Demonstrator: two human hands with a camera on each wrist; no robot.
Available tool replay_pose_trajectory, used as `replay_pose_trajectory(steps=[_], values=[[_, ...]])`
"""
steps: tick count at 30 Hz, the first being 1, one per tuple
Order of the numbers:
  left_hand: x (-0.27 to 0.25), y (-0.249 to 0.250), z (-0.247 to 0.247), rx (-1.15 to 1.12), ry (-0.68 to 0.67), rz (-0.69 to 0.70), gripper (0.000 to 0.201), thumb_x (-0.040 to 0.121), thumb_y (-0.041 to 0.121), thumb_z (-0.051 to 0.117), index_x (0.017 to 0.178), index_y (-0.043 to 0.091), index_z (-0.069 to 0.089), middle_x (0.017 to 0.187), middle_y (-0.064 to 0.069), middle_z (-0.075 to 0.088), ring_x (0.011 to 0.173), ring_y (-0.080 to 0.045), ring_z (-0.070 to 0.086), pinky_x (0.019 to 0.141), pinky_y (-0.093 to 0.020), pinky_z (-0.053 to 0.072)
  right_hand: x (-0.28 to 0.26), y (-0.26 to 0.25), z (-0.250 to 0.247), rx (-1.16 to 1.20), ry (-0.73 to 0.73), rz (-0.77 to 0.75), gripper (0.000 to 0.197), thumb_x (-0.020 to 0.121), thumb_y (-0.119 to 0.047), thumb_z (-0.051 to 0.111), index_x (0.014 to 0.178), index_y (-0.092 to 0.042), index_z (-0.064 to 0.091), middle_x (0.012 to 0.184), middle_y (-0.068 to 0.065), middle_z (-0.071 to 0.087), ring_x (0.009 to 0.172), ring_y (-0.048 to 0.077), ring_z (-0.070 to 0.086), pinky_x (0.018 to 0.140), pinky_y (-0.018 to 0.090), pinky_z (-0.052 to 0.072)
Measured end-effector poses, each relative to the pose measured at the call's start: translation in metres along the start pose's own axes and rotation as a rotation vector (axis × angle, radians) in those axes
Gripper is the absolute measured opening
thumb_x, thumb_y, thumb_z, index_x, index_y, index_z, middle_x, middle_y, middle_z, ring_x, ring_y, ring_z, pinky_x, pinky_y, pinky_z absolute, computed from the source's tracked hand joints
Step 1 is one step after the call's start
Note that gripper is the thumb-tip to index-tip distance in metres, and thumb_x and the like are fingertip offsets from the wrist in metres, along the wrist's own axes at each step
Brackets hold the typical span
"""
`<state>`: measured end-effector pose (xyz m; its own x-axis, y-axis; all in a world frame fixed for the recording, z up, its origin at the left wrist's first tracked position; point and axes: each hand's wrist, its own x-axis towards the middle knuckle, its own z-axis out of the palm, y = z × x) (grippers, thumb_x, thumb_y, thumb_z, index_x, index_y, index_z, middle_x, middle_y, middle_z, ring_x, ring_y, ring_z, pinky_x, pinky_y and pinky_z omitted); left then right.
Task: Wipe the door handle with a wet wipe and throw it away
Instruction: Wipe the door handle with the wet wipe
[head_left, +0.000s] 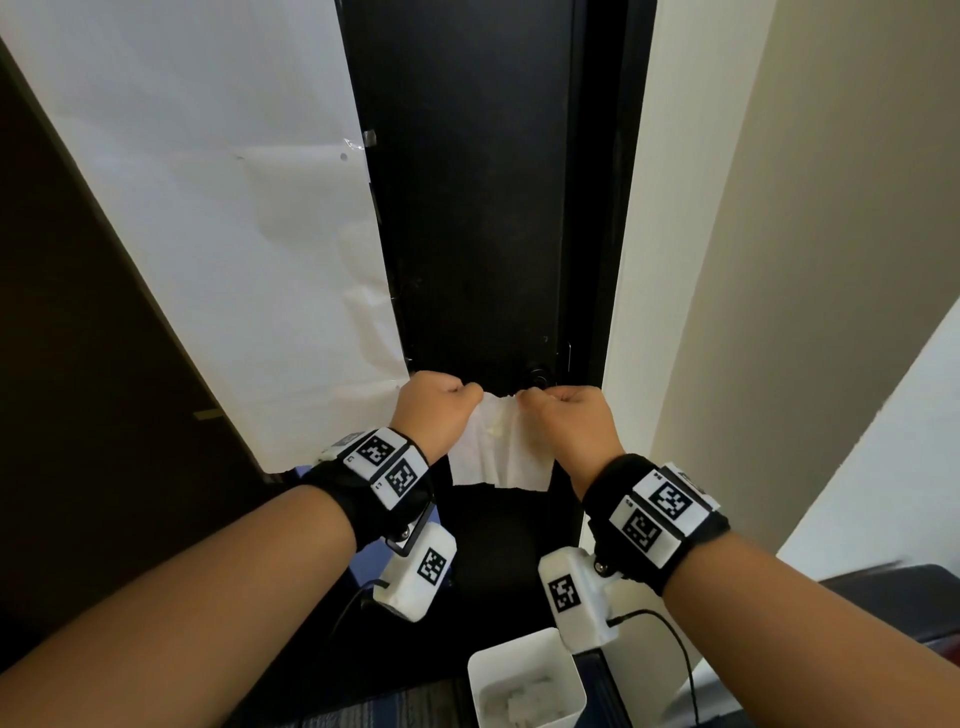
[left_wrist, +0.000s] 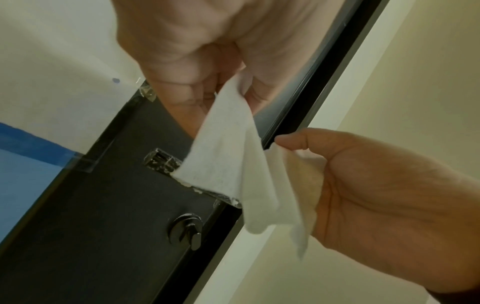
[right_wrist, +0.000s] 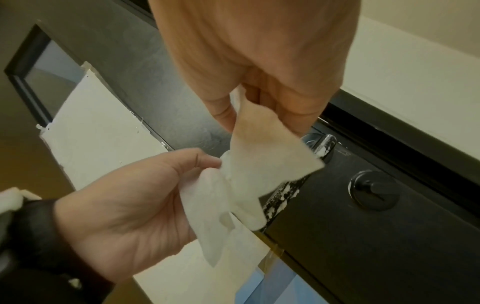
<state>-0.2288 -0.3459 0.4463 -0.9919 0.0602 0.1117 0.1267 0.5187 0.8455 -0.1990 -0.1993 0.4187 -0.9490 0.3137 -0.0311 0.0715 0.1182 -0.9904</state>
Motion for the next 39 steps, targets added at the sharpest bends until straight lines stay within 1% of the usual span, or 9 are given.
replay_pose_trajectory(steps=[6, 11, 14, 16, 19, 23, 30, 34, 39], values=[[-0.004, -0.005, -0.002, 0.026, 0.015, -0.026, 0.049, 0.084, 0.013, 0.058, 0.045, 0.012, 0.029, 0.05, -0.005, 0.027, 0.052, -0.019, 0.032, 0.049, -0.027, 0.028, -0.003, 0.004, -0.001, 0.057, 0.014, 0.067, 0.035, 0.078, -0.029, 0.068, 0.081, 0.006, 0.067, 0.089, 0.026, 0.069, 0.082, 0.035, 0.069, 0.081, 0.047, 0.056], [-0.01, 0.0, 0.001, -0.015, -0.052, 0.014, 0.045, 0.084, 0.019, 0.062, 0.05, 0.011, 0.035, 0.054, -0.009, 0.032, 0.055, -0.021, 0.036, 0.053, -0.029, 0.031, -0.006, -0.001, 0.003, 0.01, -0.058, 0.036, 0.034, 0.082, -0.032, 0.063, 0.064, -0.002, 0.062, 0.067, 0.013, 0.059, 0.067, 0.026, 0.059, 0.068, 0.038, 0.054], [-0.014, 0.006, 0.001, -0.1, -0.118, -0.004, 0.038, 0.089, 0.035, 0.057, 0.067, 0.003, 0.062, 0.07, -0.019, 0.063, 0.068, -0.029, 0.062, 0.069, -0.037, 0.052, -0.011, -0.008, 0.004, 0.06, -0.126, 0.065, 0.037, 0.084, -0.038, 0.062, 0.084, -0.002, 0.069, 0.083, 0.012, 0.068, 0.081, 0.024, 0.066, 0.078, 0.038, 0.054], [-0.014, 0.008, 0.001, -0.155, -0.147, -0.065, 0.042, 0.091, 0.041, 0.048, 0.081, 0.006, 0.07, 0.085, -0.018, 0.072, 0.083, -0.03, 0.068, 0.08, -0.044, 0.055, -0.014, -0.011, 0.003, 0.101, -0.123, 0.076, 0.04, 0.08, -0.046, 0.065, 0.094, -0.009, 0.069, 0.093, 0.01, 0.07, 0.09, 0.022, 0.066, 0.083, 0.039, 0.054], [-0.015, 0.012, 0.0, -0.21, -0.214, -0.113, 0.044, 0.095, 0.037, 0.038, 0.093, 0.009, 0.071, 0.087, -0.013, 0.074, 0.084, -0.024, 0.071, 0.072, -0.036, 0.058, -0.015, -0.009, 0.001, 0.134, -0.097, 0.096, 0.046, 0.072, -0.049, 0.072, 0.103, -0.016, 0.065, 0.099, 0.005, 0.069, 0.095, 0.02, 0.065, 0.084, 0.038, 0.054], [-0.017, 0.014, -0.001, -0.232, -0.213, -0.067, 0.03, 0.096, 0.016, 0.039, 0.107, 0.009, 0.066, 0.089, -0.01, 0.072, 0.075, -0.019, 0.072, 0.06, -0.025, 0.058, -0.012, -0.003, -0.002, 0.168, -0.083, 0.164, 0.04, 0.079, -0.022, 0.071, 0.116, -0.013, 0.06, 0.106, 0.01, 0.067, 0.098, 0.027, 0.065, 0.088, 0.047, 0.055], [-0.011, 0.001, 0.001, -0.088, -0.083, 0.058, 0.021, 0.082, 0.007, 0.065, 0.101, 0.014, 0.07, 0.078, -0.001, 0.071, 0.065, -0.007, 0.067, 0.062, -0.02, 0.056, -0.008, 0.0, -0.009, 0.308, -0.149, 0.221, 0.035, 0.088, -0.002, 0.046, 0.121, -0.009, 0.059, 0.116, 0.018, 0.065, 0.105, 0.033, 0.063, 0.093, 0.052, 0.052], [-0.006, -0.003, 0.006, -0.054, -0.105, 0.045, 0.028, 0.081, 0.028, 0.071, 0.105, 0.015, 0.067, 0.091, -0.001, 0.07, 0.083, -0.012, 0.067, 0.072, -0.029, 0.057, -0.008, 0.0, -0.012, 0.417, -0.203, 0.24, 0.038, 0.088, 0.004, 0.039, 0.12, -0.003, 0.059, 0.119, 0.024, 0.064, 0.108, 0.037, 0.063, 0.093, 0.051, 0.052], [-0.006, -0.006, 0.009, -0.078, -0.171, 0.051, 0.022, 0.083, 0.024, 0.07, 0.086, 0.002, 0.07, 0.09, -0.016, 0.072, 0.085, -0.024, 0.07, 0.077, -0.041, 0.06, -0.009, -0.008, -0.007, 0.493, -0.165, 0.312, 0.043, 0.089, 0.003, 0.041, 0.132, 0.004, 0.047, 0.133, 0.029, 0.051, 0.119, 0.046, 0.053, 0.099, 0.056, 0.045]])
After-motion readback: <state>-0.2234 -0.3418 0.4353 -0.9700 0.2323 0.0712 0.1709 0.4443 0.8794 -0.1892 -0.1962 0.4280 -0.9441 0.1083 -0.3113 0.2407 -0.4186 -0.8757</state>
